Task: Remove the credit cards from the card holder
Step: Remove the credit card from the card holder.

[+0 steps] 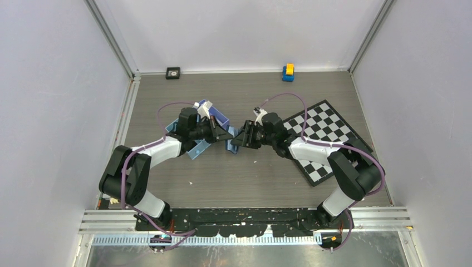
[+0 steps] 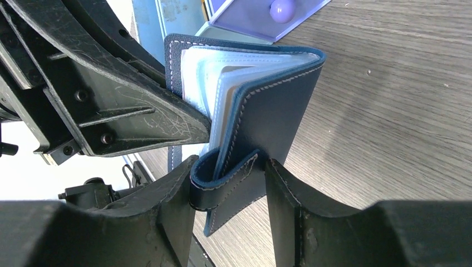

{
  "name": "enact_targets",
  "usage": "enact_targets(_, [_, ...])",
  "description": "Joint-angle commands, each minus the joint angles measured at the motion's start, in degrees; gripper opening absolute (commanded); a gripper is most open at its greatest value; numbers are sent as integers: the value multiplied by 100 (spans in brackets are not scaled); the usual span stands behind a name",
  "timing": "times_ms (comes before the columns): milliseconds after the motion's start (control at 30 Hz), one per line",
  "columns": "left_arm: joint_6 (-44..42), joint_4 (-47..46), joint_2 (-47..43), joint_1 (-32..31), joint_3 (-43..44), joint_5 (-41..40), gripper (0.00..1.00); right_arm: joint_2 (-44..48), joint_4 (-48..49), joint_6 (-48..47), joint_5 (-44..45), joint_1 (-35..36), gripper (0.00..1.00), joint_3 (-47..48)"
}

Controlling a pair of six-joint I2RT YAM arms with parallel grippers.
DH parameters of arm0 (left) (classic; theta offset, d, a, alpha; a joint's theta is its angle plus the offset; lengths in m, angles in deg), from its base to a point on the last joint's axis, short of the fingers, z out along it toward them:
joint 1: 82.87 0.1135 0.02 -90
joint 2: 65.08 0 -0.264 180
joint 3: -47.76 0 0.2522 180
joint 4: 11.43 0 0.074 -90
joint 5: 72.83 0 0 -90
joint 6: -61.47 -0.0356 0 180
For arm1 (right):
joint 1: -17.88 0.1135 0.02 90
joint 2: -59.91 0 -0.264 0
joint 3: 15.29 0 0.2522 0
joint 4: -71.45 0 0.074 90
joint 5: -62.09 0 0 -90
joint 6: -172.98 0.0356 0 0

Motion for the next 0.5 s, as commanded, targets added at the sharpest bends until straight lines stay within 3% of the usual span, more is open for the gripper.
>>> enact_targets(0, [165, -552, -1, 0, 13, 293, 1, 21, 30, -56, 9, 64, 47, 262])
enact_targets(267, [158, -526, 4, 0, 13, 257, 9, 68, 66, -43, 36, 68, 34, 226])
enact_targets(467, [155, -517, 2, 0, 13, 260, 12, 109, 26, -51, 136, 68, 18, 221])
